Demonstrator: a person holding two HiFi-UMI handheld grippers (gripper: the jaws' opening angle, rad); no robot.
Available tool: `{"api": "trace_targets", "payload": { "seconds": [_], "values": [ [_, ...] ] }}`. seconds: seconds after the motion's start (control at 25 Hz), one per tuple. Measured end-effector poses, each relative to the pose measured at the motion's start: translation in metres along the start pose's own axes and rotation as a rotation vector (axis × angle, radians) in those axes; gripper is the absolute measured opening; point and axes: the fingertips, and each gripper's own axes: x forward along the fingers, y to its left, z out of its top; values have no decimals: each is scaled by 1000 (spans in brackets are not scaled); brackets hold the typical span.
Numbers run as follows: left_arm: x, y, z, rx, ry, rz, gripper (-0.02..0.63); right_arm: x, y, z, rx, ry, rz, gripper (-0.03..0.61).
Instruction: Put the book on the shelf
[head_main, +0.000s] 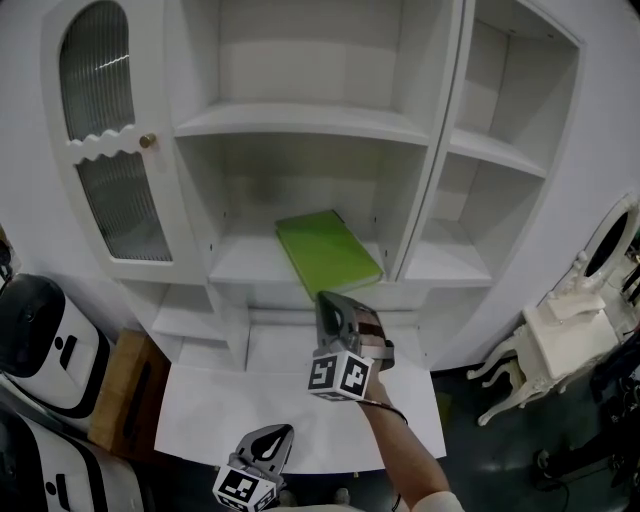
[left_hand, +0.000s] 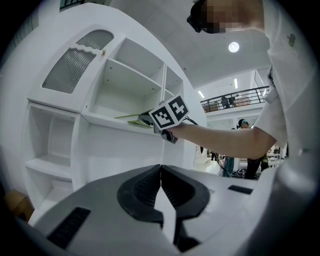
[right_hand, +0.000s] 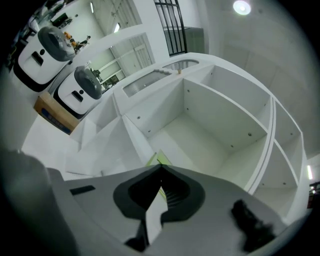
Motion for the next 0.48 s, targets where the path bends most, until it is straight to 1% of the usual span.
{"api": "trace_targets", "payload": {
  "seconds": [0.08,0.24,0.48],
  "values": [
    [-1,5,-1,-3,4,9,11,7,0,-1,-20,8,-8,12],
    [-4,14,-1,-5,8,30,11,17,2,-4,-27,14,-5,12],
    [-5,16,0,-2,4,31,11,16,1,-2,-30,11,-23,12]
  ]
}}
